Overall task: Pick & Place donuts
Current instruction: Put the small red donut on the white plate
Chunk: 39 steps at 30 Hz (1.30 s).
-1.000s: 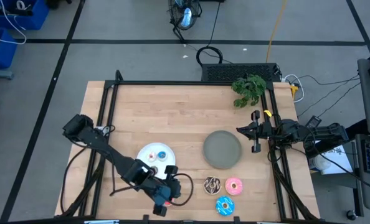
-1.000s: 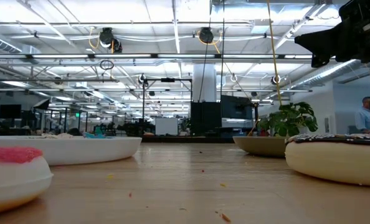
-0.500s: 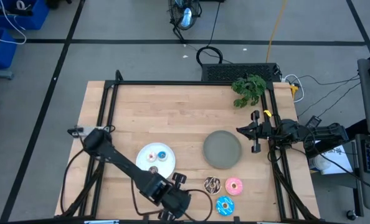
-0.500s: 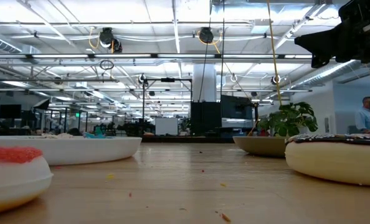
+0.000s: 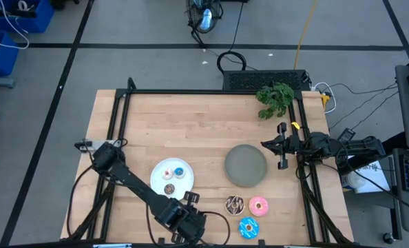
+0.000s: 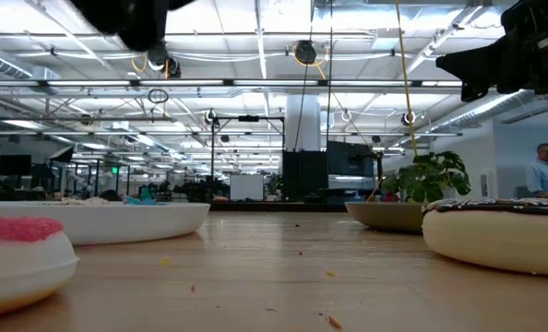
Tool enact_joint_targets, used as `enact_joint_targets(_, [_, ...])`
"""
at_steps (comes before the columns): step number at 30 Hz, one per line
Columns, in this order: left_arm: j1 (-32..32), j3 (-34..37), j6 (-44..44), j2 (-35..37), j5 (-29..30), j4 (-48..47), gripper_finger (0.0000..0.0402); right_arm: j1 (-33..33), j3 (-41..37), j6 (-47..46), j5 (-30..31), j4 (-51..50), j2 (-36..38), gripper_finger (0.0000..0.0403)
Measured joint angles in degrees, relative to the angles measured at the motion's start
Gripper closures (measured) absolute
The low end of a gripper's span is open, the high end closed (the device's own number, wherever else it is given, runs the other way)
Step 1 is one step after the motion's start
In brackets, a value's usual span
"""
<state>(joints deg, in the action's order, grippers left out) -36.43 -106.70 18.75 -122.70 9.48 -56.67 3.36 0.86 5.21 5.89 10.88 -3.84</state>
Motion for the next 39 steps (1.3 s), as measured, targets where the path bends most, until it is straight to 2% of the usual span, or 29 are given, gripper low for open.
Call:
enact_joint_targets(11, [-0.3, 5.9, 1.9, 0.0, -1.9, 2.1, 0.0150, 0.0, 0.0, 0.0, 0.0, 0.0, 0.0, 0.0403])
enact_joint_targets(18, [-0.5, 6.8, -0.2, 0.0, -3.5, 6.5, 0.0074, 0.0, 0.0, 0.0, 0.0, 0.0, 0.0, 0.0403])
enact_joint_targets(23, [-0.5, 7.0, 0.9, -1.7, -5.5, 7.0, 0.0050, 0.0, 0.0, 0.0, 0.0, 0.0, 0.0, 0.0403])
enact_joint_targets(29, [-0.5, 7.0, 0.9, -4.3, -7.5, 6.8, 0.0048, 0.0, 0.0, 0.0, 0.0, 0.0, -0.1, 0.0403])
enact_joint_targets(39, [-0.2, 7.0, 1.3, -4.1, -8.2, 6.8, 0.0048, 0.0, 0.0, 0.0, 0.0, 0.4, -0.4, 0.0403])
